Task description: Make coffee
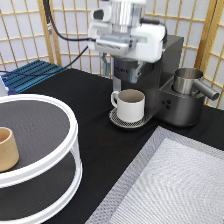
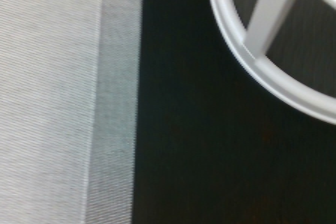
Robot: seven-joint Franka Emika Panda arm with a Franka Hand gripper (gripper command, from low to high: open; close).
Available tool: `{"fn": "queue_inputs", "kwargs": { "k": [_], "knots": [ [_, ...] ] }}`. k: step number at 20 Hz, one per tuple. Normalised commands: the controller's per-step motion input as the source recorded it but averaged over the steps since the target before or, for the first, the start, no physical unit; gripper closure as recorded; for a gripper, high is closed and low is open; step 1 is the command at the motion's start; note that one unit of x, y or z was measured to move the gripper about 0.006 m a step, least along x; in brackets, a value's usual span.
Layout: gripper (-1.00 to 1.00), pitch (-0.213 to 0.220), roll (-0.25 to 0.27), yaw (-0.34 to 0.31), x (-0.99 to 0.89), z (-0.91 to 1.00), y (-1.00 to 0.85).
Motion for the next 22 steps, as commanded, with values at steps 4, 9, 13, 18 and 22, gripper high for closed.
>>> {"fn": "queue_inputs", "kwargs": {
  "k": [4, 9, 13, 18, 22],
  "knots": [
    [-1.0, -0.043, 0.081, 0.05, -0.19, 1.0, -0.08],
    [-1.0, -0.129, 0.004, 0.227, -0.25, 0.5, 0.32],
    [-1.0, -0.055, 0.0, 0.277, -0.01, 0.29, 0.27],
    [-1.0, -0.034, 0.0, 0.357, 0.0, 0.13, 0.06],
    [-1.0, -0.009, -0.006, 0.375, -0.01, 0.13, 0.0]
  ]
}}
